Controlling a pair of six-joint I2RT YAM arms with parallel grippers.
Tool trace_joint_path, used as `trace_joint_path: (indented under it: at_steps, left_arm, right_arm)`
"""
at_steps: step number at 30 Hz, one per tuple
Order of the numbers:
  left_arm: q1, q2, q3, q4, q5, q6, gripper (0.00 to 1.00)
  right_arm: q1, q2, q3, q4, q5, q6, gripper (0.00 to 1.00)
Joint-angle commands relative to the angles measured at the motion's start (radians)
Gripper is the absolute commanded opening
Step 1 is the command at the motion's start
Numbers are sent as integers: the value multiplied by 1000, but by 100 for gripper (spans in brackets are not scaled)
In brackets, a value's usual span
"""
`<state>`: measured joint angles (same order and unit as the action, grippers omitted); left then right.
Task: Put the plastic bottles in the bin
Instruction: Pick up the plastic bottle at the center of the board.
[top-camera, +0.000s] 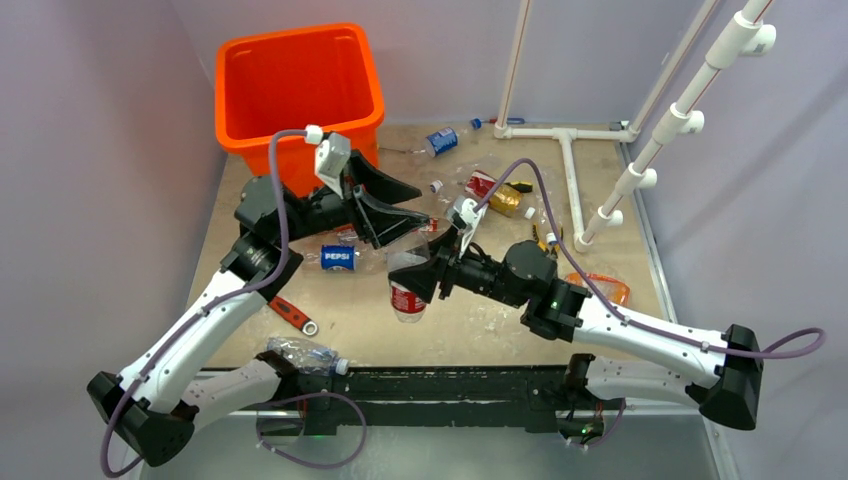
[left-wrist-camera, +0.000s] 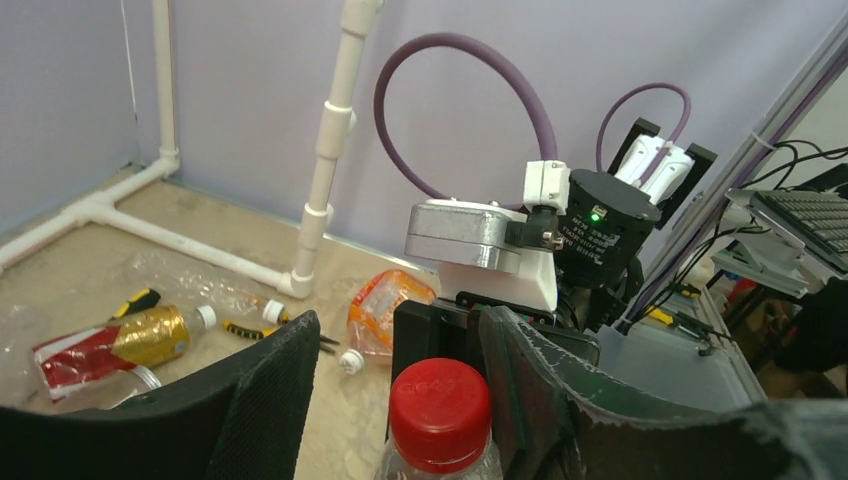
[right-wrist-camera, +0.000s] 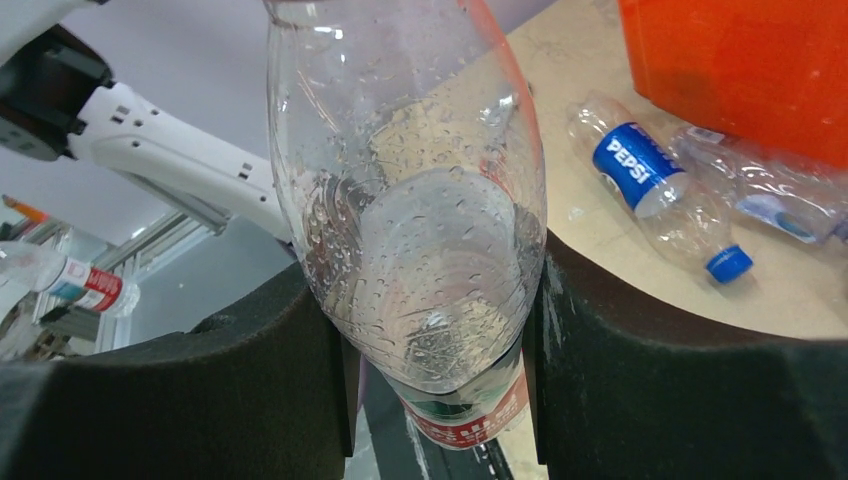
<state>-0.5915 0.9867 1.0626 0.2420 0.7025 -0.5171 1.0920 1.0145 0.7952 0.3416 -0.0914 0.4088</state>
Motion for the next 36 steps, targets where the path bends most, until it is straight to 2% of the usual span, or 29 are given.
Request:
trace_joint_path:
  at_steps: [1, 5, 8, 12, 15, 16, 17, 19, 23, 29, 33, 36]
  left_arm:
    - [-7, 29, 66, -90, 43, -4, 58]
    - [-15, 26, 54, -103, 67, 1, 51]
    - [-21, 18, 41, -104, 73, 1, 36]
    - [-23, 12, 38, -111, 77, 5, 12]
    - [-23, 5, 42, -113, 74, 2, 6]
    - [-23, 1, 43, -113, 74, 3, 0]
    - [-23, -3, 44, -113, 64, 3, 0]
    - [-24, -22, 45, -110, 30, 11, 0]
    - [-24, -71, 49, -111, -129, 44, 0]
    - [-23, -60, 122, -134, -371, 84, 0]
    - [-24, -25, 260, -146, -575, 179, 0]
    - [-23, 27, 386, -113, -694, 252, 0]
  right_arm:
    - [-3, -6, 62, 5, 24, 1, 45]
    - [-3, -6, 71, -9, 41, -4, 45]
    - [-3, -8, 71, -10, 55, -4, 45]
    - [-3, -5, 71, -4, 62, -5, 45]
    - [-3, -6, 73, -1, 64, -4, 45]
    - [-3, -9, 72, 0, 65, -4, 45]
    - [-3, -13, 72, 0, 64, -4, 49]
    - [-3, -21, 74, -3, 54, -6, 67]
    - [-3, -51, 70, -3, 39, -19, 98]
    - [-3, -115, 83, -87, 54, -28, 99]
    - [-3, -221, 76, -140, 63, -41, 99]
    - [-3, -300, 81, -131, 11, -98, 99]
